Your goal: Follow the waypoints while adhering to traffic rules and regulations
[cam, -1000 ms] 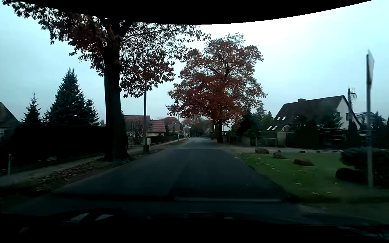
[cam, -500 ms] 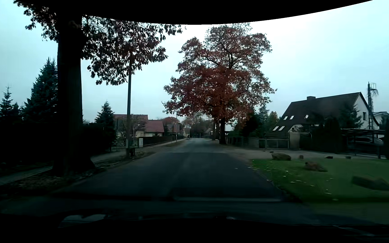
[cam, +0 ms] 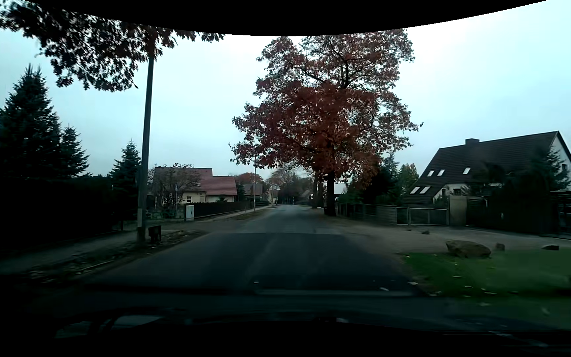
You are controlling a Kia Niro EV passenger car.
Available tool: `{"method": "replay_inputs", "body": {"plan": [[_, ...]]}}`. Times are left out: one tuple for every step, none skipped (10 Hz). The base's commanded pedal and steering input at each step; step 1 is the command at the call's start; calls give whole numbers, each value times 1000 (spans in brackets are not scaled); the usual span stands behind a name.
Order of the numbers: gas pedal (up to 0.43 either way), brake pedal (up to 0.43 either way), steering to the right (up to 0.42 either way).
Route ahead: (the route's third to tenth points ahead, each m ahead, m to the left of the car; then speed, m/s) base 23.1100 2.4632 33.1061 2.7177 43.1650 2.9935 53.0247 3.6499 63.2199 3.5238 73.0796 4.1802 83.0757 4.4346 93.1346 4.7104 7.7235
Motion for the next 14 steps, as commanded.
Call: {"method": "replay_inputs", "body": {"plan": [[118,0,0],[118,0,0],[110,0,0],[110,0,0],[110,0,0],[110,0,0],[110,0,0],[110,0,-1],[110,0,-2],[110,0,-2],[110,0,-2],[110,0,-2],[110,0,-2],[110,0,-3]]}}
